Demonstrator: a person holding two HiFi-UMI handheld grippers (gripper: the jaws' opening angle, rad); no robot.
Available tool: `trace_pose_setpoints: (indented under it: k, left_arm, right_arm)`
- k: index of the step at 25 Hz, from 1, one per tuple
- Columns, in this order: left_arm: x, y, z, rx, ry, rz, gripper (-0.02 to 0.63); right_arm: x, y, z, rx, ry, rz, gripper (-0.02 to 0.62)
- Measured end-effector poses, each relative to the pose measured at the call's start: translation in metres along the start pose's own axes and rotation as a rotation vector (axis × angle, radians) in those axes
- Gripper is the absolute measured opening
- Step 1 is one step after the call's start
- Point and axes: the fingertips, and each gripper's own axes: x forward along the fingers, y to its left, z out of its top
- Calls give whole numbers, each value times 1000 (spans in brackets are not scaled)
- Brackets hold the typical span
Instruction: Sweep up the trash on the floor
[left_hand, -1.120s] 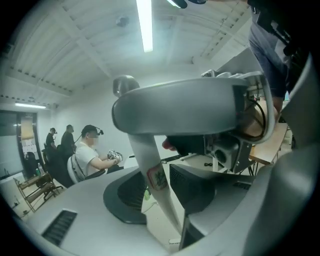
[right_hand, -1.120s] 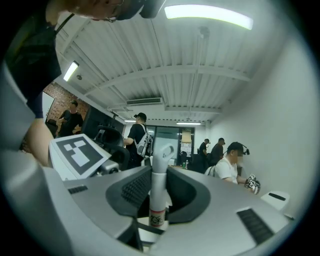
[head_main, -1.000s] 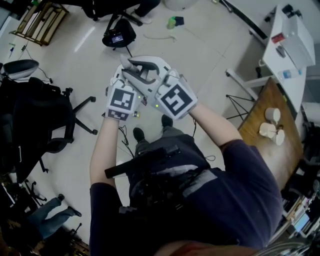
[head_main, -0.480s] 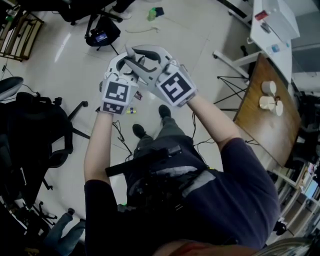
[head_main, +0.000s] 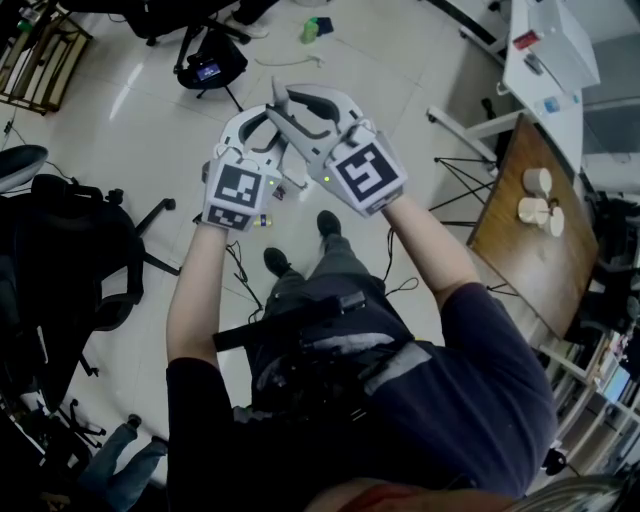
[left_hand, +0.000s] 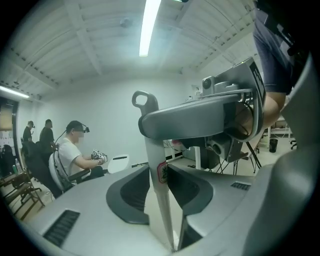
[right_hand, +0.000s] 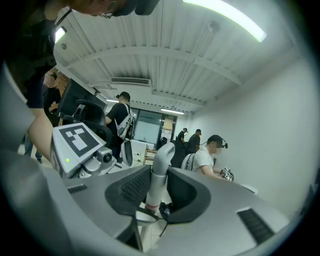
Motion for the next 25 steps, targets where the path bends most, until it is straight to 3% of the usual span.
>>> trace_pose_setpoints:
  k: [11, 19, 25]
  left_arm:
    - [33, -17, -21, -82, 4, -99, 103]
    - [60, -20, -84, -159, 108, -106, 103]
    - [59, -35, -145, -182, 223, -120, 103]
  right_arm:
    - [-10, -11, -36, 18, 26, -43, 106]
    - [3, -8, -103, 39, 93, -41, 104]
    - [9, 17, -159, 6, 169, 13, 109]
